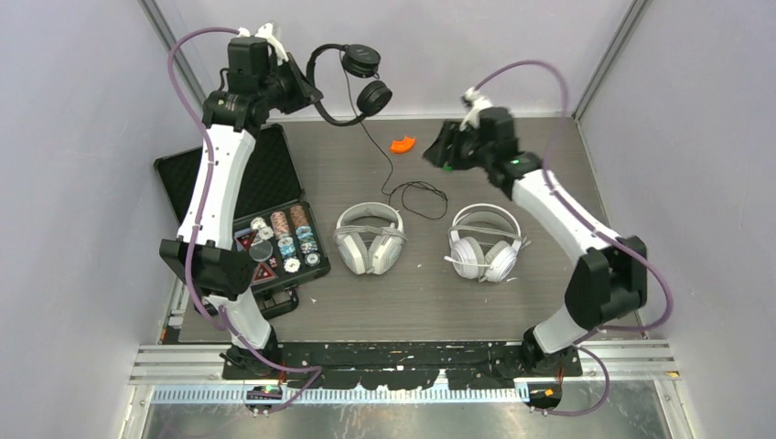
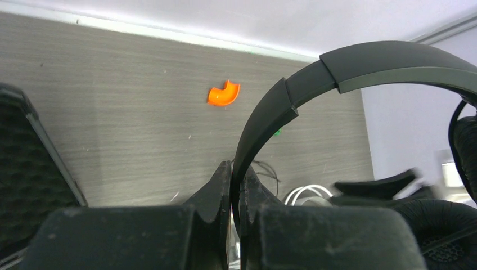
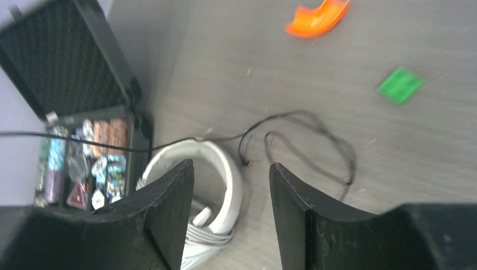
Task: Wrap the headphones
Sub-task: Untie the headphones cable from the headphones.
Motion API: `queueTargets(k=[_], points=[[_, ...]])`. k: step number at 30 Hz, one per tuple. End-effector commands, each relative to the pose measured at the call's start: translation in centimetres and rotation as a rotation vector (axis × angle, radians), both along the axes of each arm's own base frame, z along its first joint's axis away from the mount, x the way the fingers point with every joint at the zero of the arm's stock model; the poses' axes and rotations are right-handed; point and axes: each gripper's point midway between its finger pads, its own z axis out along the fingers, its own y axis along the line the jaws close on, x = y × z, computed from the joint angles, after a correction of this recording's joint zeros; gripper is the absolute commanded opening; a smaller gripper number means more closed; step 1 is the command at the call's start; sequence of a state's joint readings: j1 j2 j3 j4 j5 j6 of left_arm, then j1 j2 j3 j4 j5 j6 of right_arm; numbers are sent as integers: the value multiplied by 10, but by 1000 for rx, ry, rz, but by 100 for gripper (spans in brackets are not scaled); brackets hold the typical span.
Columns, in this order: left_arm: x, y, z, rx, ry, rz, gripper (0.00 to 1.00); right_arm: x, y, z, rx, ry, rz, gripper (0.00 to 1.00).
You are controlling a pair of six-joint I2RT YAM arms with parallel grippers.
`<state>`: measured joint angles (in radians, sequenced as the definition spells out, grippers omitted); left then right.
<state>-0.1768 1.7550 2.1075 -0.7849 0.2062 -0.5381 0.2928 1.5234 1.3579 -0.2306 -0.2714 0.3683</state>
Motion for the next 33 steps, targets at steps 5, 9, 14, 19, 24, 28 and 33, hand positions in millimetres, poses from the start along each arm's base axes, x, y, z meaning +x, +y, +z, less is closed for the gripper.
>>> queueTargets(k=[5,9,14,19,24,28,33], points=[[5,-16,99,-174,-233,-32,0,8,55,-48,14,4,-43,56],[5,-18,122,-222,-280,-30,0,3,60,-40,40,36,-28,55],[3,-24,151,-309,-337,-43,0,-15,83,-35,146,-75,33,53],[1,-27,161,-339,-357,-47,0,-18,103,-46,193,-145,18,53],[-1,-26,158,-329,-351,-38,0,-5,118,-58,318,-86,-105,55],[1,-27,152,-321,-342,-38,0,-12,140,-75,317,-60,-84,55],[1,-30,152,-319,-344,-45,0,-20,164,-90,332,-17,-75,55]])
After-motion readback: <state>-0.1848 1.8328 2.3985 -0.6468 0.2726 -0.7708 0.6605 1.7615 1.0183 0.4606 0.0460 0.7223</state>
